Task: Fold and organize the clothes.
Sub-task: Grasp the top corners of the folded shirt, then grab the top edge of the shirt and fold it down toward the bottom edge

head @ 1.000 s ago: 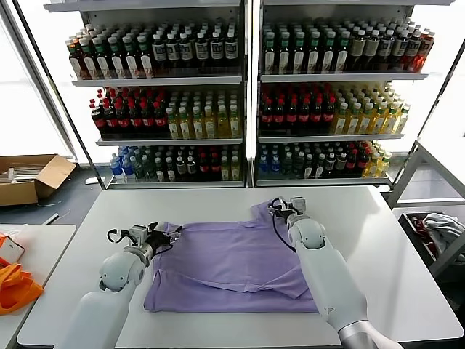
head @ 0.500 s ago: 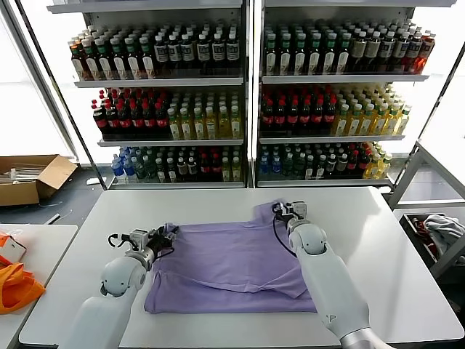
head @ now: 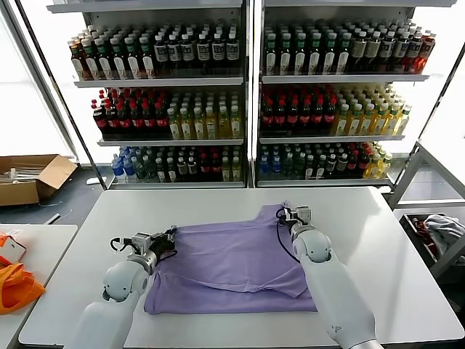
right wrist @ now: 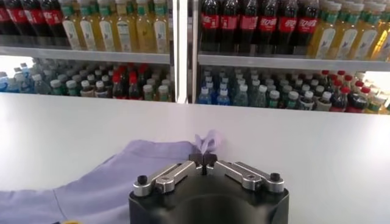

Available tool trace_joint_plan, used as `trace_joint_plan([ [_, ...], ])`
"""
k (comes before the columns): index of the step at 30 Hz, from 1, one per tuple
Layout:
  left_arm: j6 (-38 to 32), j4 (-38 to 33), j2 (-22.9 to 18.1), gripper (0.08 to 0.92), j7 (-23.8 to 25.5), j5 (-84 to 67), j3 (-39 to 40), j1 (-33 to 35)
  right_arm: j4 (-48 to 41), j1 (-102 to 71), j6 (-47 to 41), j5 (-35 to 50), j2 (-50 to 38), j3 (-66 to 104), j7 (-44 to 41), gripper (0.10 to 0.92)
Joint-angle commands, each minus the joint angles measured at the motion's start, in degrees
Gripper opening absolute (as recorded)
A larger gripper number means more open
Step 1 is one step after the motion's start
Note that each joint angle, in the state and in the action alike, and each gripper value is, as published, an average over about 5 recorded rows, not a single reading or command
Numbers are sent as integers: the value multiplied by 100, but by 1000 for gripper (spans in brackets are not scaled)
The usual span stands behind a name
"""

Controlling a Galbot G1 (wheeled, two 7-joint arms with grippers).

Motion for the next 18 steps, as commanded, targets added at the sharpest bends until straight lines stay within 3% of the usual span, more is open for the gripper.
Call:
trace_joint_plan([
  [1,-368,-136,-16,84,-42,23,-30,44,497,-81,146,70,-29,88,27,111],
  [18,-591,-1482,164,84,19,44,-509,1002,2846,-1089,58,252,-220,321,165,111],
])
